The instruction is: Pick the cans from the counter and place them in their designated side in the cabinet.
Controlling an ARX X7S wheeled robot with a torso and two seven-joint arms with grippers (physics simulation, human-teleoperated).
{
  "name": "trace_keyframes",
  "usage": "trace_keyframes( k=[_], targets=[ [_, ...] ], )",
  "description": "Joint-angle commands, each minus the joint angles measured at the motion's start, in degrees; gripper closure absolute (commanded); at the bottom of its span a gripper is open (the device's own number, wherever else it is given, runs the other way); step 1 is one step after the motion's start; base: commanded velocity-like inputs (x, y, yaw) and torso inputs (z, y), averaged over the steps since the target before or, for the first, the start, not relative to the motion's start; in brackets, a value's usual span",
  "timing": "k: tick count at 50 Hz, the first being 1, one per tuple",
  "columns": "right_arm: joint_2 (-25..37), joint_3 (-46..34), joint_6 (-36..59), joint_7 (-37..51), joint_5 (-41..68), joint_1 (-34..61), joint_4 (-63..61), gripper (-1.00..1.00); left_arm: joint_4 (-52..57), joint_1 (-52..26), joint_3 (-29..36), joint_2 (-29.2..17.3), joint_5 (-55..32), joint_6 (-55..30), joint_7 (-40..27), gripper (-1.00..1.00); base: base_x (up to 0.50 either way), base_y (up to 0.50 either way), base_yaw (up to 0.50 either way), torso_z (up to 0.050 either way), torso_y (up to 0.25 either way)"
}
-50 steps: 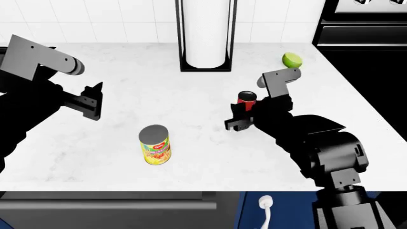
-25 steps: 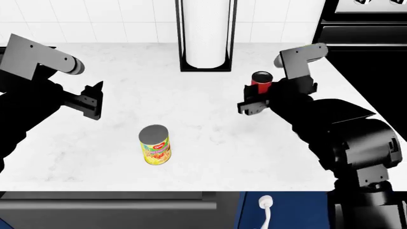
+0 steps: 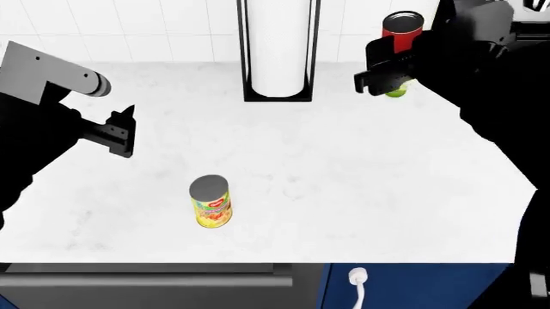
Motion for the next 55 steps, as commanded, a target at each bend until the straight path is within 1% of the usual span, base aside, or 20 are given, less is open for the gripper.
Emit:
trace_keyframes(
  k=[1,8,18,27,31,35,41,45,50,52,53,55],
  targets=[
    [3.82,-2.2,2.63,12.75,15.3,9.37,1.03,1.0,0.3,0.01,-0.46,0.11,-0.05,-0.16,-0.6,-1.0,0.0,0.0,0.0,0.05,0.031],
    [4.09,-3.77,2.25,16.26,19.48,14.01,3.98,1.0,-0.1,-0.43,-0.02,0.26,0.06,-0.14,-0.76,-1.0,0.0,0.0,0.0,0.05,0.031],
    [4.02,-8.61,0.84,15.21,18.86,21.68,8.1,1.0,-0.59,-0.83,0.05,0.16,0.0,0.06,-0.71,-1.0,0.0,0.0,0.0,0.05,0.031],
    [2.42,-15.96,-4.57,8.21,12.69,29.54,16.28,1.0,-1.84,-1.48,0.58,0.38,0.29,0.74,-0.75,-1.0,0.0,0.0,0.0,0.05,0.032],
    [1.31,-20.01,-6.88,4.15,8.89,34.86,21.77,1.0,-1.99,-1.66,0.37,0.38,0.18,0.7,-0.77,-1.0,0.0,0.0,0.0,0.05,0.03],
    [-0.32,-24.66,-10.07,-0.39,4.59,39.87,27.75,1.0,-1.88,-1.61,-0.04,0.35,-0.05,0.55,-0.8,-1.0,0.0,0.0,0.0,0.05,0.031],
    [-3.2,-28.79,-15.7,-4.94,-0.56,44.3,36.52,1.0,-2.28,-1.78,-0.68,0.5,-0.34,0.59,-0.78,-1.0,0.0,0.0,0.0,0.049,0.024],
    [-5.77,-31.11,-20.49,-8.48,-4.29,47.82,45.16,1.0,-3.22,-2.27,-0.72,0.85,-0.13,0.98,-1.03,-1.0,0.0,0.0,0.0,0.0,0.0],
    [-11.33,-35.44,-28.61,-15.9,-10.14,53.93,61.7,1.0,-3.79,-2.94,-0.97,1.25,-0.22,0.89,-1.25,-1.0,0.0,0.0,0.0,0.0,0.0],
    [-14.82,-37.15,-33.44,-20.23,-13.02,56.76,71.42,1.0,-4.1,-3.17,-1.07,1.38,-0.19,1.03,-1.32,-1.0,0.0,0.0,0.0,0.0,0.0],
    [-16.21,-35.68,-34.74,-22.17,-16.23,57.25,74.53,1.0,-4.35,-3.31,-1.11,1.39,-0.16,1.12,-1.33,-1.0,0.0,0.0,0.0,0.0,0.0],
    [-18.23,-28.23,-35.38,-25.57,-26.4,57.27,77.57,1.0,-4.76,-3.59,-1.36,1.4,-0.12,1.18,-1.43,-1.0,0.0,0.0,0.0,0.0,0.0]
  ],
)
